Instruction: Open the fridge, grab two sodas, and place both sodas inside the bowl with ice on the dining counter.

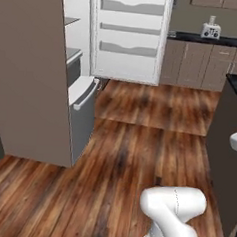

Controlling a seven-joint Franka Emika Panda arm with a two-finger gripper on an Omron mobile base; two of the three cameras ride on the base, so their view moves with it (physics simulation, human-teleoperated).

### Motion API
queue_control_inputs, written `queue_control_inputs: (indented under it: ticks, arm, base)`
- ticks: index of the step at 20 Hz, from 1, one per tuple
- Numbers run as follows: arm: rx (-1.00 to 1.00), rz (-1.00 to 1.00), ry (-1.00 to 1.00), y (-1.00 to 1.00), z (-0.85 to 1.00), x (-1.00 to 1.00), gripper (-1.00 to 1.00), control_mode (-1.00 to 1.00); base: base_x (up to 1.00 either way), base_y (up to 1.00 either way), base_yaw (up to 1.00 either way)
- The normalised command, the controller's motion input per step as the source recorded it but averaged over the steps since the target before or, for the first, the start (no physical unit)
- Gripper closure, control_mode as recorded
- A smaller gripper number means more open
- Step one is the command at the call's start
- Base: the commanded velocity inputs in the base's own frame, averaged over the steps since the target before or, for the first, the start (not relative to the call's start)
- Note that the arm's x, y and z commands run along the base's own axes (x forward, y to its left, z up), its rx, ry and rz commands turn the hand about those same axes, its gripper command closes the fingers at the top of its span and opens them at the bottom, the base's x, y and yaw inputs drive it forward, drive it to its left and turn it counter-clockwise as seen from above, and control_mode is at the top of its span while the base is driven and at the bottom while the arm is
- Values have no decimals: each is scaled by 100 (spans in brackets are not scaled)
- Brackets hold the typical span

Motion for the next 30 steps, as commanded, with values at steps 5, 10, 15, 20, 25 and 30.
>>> queue_control_inputs:
  ticks: [5, 10, 15, 20, 25, 30]
  arm:
    - [0, 0, 0, 0, 0, 0, 100, 100]
    - [0, 0, 0, 0, 0, 0, 100, 100]
    - [0, 0, 0, 0, 0, 0, 100, 100]
    - [0, 0, 0, 0, 0, 0, 100, 100]
    - [0, 0, 0, 0, 0, 0, 100, 100]
    - [0, 0, 0, 0, 0, 0, 100, 100]
  base:
    - [0, -100, -21]
    - [2, -100, -16]
    - [0, -100, -15]
    - [7, -100, -15]
    - [47, -96, -10]
    - [70, -85, -5]
